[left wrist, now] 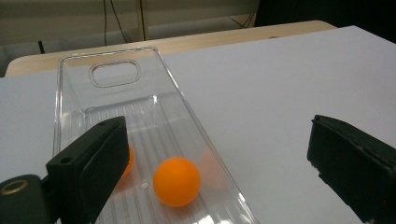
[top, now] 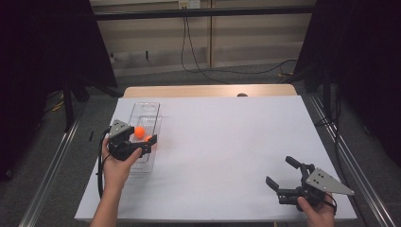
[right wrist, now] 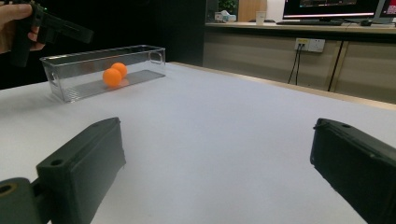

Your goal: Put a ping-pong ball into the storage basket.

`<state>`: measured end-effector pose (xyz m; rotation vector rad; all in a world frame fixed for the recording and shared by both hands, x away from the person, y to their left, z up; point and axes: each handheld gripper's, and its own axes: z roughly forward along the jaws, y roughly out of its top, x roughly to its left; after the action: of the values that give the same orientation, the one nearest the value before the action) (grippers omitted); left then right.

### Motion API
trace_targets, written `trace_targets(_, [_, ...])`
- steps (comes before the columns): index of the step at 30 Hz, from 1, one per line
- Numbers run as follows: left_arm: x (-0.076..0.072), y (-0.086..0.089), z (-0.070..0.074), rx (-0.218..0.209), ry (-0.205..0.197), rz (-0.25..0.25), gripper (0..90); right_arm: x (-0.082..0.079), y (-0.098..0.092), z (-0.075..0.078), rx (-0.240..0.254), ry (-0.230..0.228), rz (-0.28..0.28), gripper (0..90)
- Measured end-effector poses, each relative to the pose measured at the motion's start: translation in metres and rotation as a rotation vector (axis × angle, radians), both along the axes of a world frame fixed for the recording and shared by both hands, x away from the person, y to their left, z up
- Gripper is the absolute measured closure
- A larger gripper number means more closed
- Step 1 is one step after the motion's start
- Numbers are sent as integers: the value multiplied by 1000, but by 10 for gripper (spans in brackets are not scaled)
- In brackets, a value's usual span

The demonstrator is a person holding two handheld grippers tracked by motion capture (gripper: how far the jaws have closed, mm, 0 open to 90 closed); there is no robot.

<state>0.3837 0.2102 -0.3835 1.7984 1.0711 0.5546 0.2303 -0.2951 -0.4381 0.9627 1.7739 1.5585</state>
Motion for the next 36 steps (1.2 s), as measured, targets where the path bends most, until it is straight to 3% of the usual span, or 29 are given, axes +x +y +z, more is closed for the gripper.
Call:
trace_targets(13, [-13, -3, -8, 0, -27, -30, 58, 0, 0, 0, -1, 0, 0, 23])
trace_targets(20, [-18, -1, -11, -26, -37, -28, 58, 0, 0, 0, -1, 1, 0, 22])
trace_targets(36, [-29, -4, -21, -12, -61, -42, 58, 1, 1, 0, -1, 4, 0, 22])
